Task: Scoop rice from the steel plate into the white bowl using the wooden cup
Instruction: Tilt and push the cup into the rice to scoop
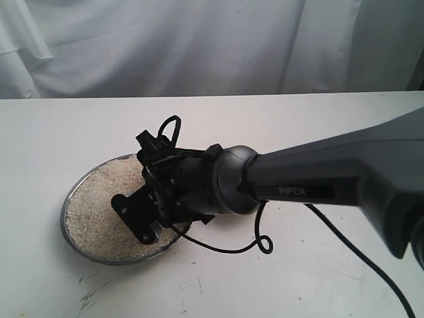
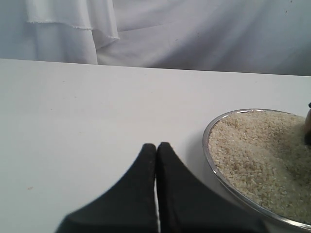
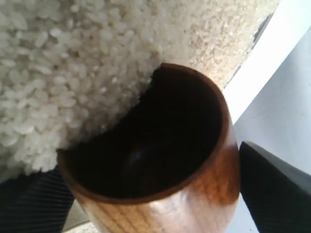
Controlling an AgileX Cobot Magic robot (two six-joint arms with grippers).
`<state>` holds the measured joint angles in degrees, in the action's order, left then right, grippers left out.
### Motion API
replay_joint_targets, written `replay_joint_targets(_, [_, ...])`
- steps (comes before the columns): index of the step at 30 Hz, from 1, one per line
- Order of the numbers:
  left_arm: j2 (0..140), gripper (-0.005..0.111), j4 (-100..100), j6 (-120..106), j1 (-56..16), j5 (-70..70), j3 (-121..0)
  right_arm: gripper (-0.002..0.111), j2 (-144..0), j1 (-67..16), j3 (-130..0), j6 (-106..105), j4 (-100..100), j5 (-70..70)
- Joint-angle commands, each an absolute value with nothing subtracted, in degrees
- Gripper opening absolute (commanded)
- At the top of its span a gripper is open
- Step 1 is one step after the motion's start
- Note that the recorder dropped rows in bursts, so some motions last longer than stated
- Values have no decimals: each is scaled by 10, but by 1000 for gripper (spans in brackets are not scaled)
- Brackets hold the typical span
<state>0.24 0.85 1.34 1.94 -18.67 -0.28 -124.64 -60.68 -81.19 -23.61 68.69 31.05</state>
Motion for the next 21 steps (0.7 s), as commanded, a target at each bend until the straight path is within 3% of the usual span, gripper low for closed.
replay_joint_targets(1, [0,0,9,13,20,-183,0,0,-1256,-609,-822,-323,585,299])
replay_joint_targets(21, [0,0,9,13,20,-183,0,0,-1256,-575,-900,-465,255,308])
